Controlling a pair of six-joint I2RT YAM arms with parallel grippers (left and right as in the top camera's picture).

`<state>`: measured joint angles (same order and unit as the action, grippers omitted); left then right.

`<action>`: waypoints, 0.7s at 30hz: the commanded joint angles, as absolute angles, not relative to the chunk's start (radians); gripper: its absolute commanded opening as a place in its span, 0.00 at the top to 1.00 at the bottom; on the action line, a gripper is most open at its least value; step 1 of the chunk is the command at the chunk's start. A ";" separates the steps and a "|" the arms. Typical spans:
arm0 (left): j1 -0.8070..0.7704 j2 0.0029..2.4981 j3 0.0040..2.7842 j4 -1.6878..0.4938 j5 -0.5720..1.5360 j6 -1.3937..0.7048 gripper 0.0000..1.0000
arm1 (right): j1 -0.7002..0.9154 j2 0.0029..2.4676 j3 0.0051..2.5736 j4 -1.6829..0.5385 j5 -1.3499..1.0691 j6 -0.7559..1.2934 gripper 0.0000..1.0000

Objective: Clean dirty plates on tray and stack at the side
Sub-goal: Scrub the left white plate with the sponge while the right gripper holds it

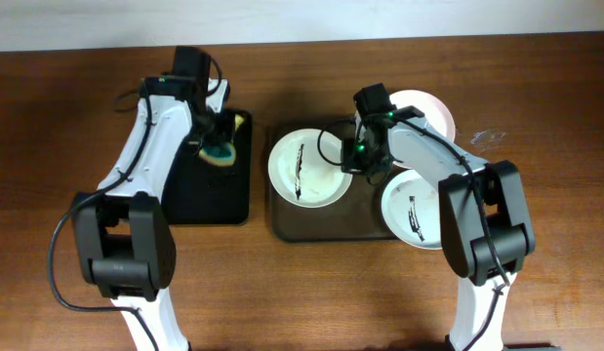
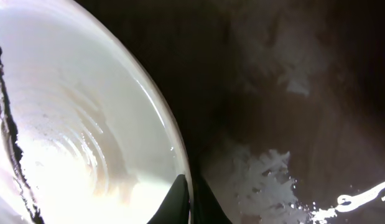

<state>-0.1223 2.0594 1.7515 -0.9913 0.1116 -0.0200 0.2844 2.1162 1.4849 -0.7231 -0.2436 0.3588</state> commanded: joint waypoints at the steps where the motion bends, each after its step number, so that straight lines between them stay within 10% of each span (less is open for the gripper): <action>1: -0.170 2.061 1.770 -1.000 0.247 -0.078 1.00 | 0.280 2.149 1.481 -0.741 -0.284 0.345 0.96; 15: -0.460 2.333 1.768 -0.849 0.011 -0.437 1.00 | 0.218 2.150 1.475 -0.777 -0.329 0.318 0.96; 21: -0.464 2.337 1.768 -0.963 0.533 0.084 1.00 | 0.168 2.150 1.428 -0.727 -0.438 0.292 0.96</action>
<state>-0.4458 2.2845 1.7760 -0.8845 0.2829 -0.1318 0.1795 2.1258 1.4513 -0.7322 -0.4294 0.2993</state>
